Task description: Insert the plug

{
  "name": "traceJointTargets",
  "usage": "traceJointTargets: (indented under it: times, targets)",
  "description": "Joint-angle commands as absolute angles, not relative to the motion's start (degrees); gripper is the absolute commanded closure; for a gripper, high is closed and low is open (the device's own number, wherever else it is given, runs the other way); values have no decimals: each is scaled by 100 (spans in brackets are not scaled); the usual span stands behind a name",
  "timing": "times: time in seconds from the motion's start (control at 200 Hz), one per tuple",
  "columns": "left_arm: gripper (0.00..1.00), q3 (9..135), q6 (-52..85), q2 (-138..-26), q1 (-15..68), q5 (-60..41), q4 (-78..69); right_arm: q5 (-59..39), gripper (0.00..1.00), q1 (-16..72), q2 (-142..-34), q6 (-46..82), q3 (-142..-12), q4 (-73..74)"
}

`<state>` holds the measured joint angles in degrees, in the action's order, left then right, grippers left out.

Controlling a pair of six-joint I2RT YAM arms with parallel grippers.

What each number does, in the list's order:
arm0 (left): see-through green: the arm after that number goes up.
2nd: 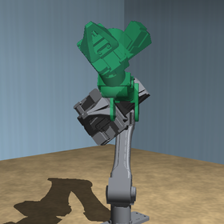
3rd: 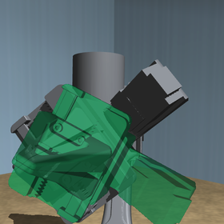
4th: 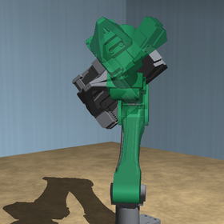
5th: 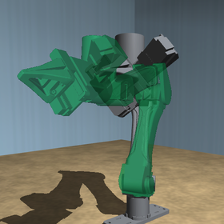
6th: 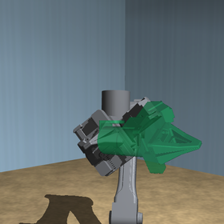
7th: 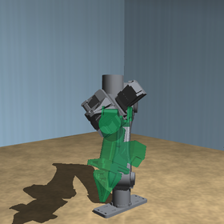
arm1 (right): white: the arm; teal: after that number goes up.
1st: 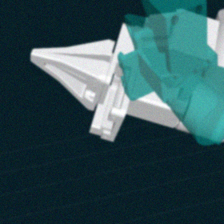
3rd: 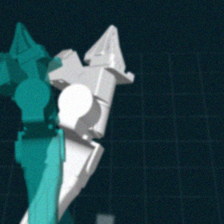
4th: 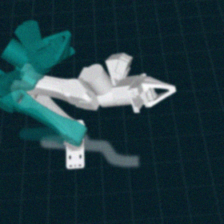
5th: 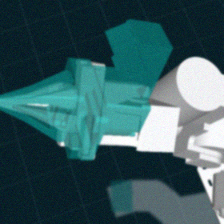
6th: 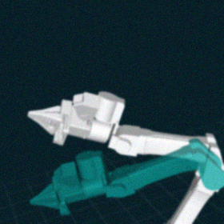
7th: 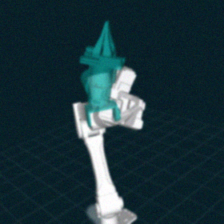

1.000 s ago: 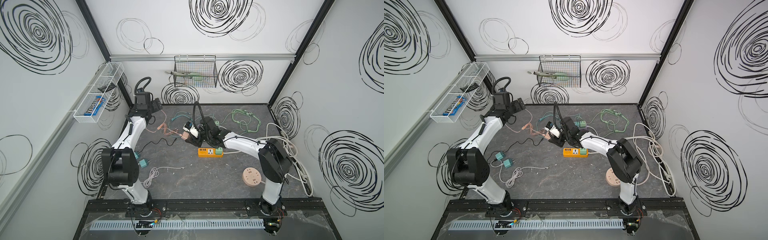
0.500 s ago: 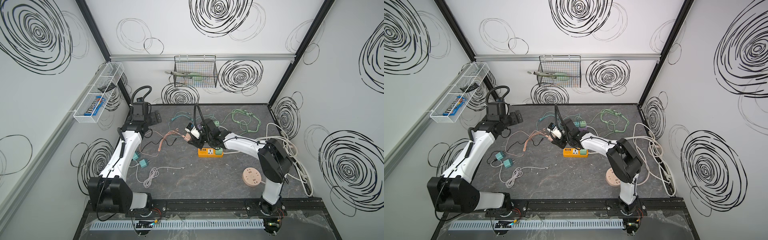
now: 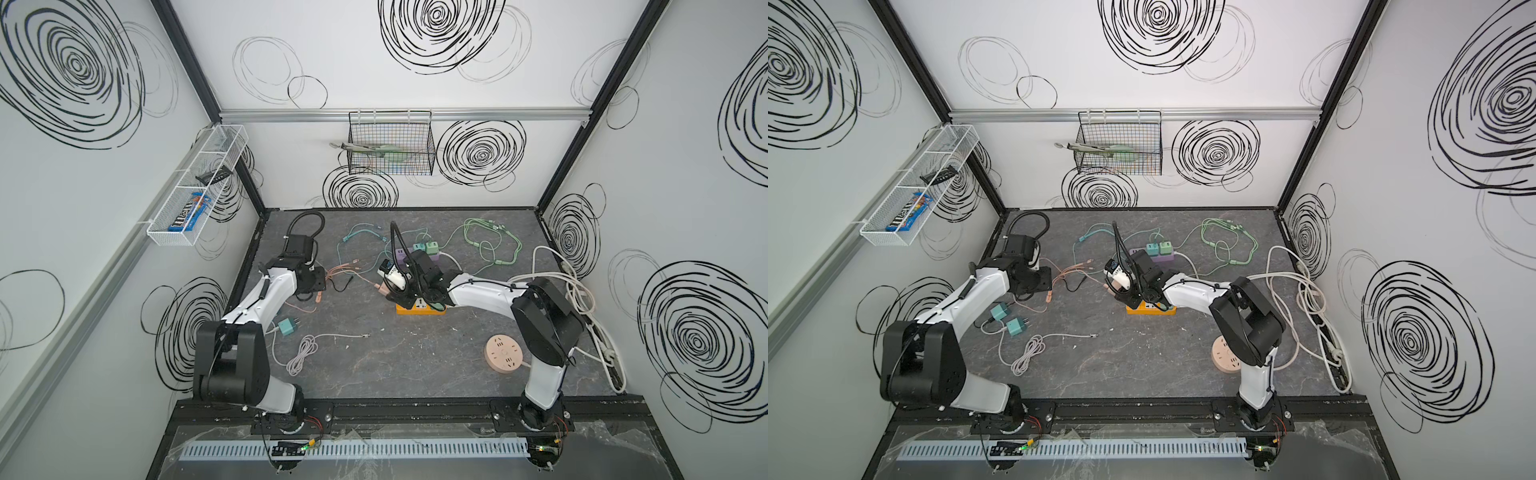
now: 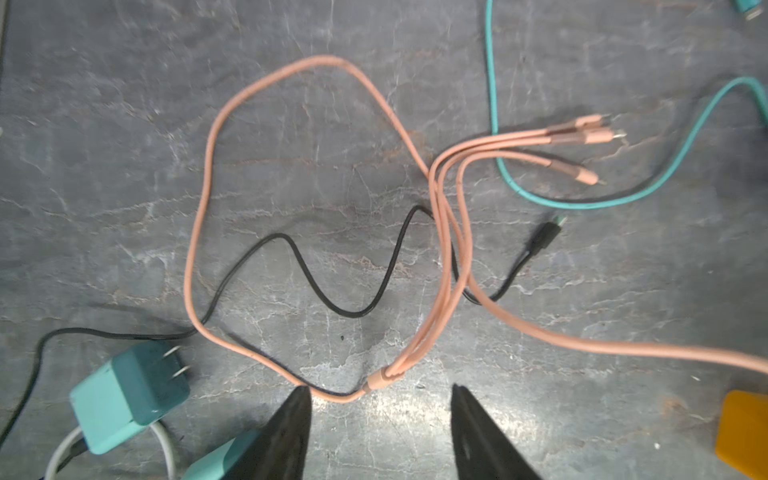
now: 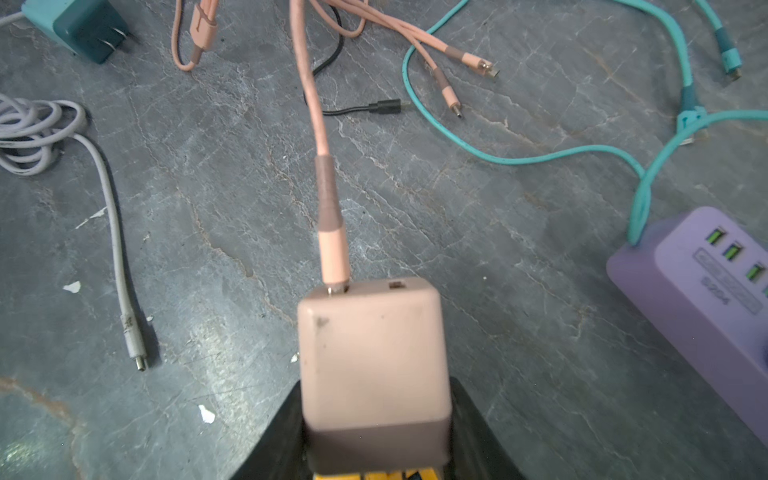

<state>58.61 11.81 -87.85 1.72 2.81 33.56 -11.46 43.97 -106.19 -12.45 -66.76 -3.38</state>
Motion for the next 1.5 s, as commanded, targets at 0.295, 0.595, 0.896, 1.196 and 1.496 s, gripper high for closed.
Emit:
traceJointTargets:
  times: [0.295,0.595,0.896,1.196,1.496]
  targets:
    - [69,6286,1060,-9981,369,591,3303,-1072,74,4399,-10578,-1283,-6688,-233]
    - [100,6334,1749,-8044,-351,693,2722,-777,77,4073,-10183,-770,-6096,-81]
    - [100,8593,1898,-8940,-621,67,2513,-901,76,4004,-10099,-706,-6193,26]
    - [100,10331,2024,-11097,-387,722,2068,-757,76,4390,-10122,-752,-6619,-26]
    - [79,9945,1804,-11285,-538,1508,2711,-635,76,4450,-9863,-686,-6461,-9]
